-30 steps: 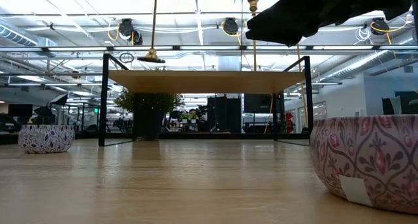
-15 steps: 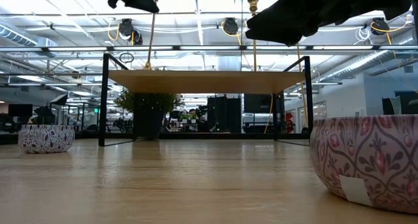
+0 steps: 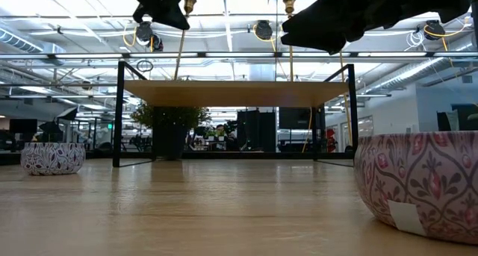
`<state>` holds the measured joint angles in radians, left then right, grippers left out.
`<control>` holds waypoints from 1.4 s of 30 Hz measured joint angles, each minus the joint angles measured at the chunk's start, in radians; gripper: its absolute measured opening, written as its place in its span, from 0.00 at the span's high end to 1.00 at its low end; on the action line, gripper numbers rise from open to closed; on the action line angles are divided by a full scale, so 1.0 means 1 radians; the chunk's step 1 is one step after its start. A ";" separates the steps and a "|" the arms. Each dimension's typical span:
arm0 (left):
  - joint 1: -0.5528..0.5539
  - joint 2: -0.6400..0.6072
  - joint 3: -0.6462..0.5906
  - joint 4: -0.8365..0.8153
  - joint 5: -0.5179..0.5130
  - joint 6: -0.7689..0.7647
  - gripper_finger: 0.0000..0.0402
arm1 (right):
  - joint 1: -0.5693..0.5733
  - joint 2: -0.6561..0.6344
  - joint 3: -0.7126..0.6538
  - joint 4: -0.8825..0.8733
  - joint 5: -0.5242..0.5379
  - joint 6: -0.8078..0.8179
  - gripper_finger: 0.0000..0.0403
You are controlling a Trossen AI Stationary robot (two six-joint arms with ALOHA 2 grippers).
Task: Pick & Place candle stick holders
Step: Put the gold candle holder on the shelf
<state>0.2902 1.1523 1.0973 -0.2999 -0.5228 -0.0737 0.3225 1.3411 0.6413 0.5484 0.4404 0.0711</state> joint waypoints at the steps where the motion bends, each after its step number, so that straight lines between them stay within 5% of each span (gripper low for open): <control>1: 0.000 0.004 0.000 0.007 -0.001 0.001 0.93 | 0.000 0.000 0.000 0.000 0.000 0.000 0.47; 6: 0.000 0.006 0.000 0.010 0.000 -0.006 0.95 | 0.000 0.000 0.000 0.000 0.000 -0.002 0.47; 15: -0.001 0.007 0.000 0.001 0.003 -0.010 0.82 | 0.000 0.000 0.000 0.000 0.000 -0.004 0.47; 27: -0.020 0.007 0.000 -0.029 0.002 0.016 0.78 | 0.000 0.000 0.000 0.000 0.000 -0.004 0.47; 42: -0.028 -0.019 0.000 -0.100 -0.002 0.027 0.47 | 0.000 0.000 0.000 0.000 0.000 0.012 0.47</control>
<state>0.2623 1.1333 1.0973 -0.4003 -0.5249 -0.0463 0.3225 1.3411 0.6412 0.5485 0.4404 0.0832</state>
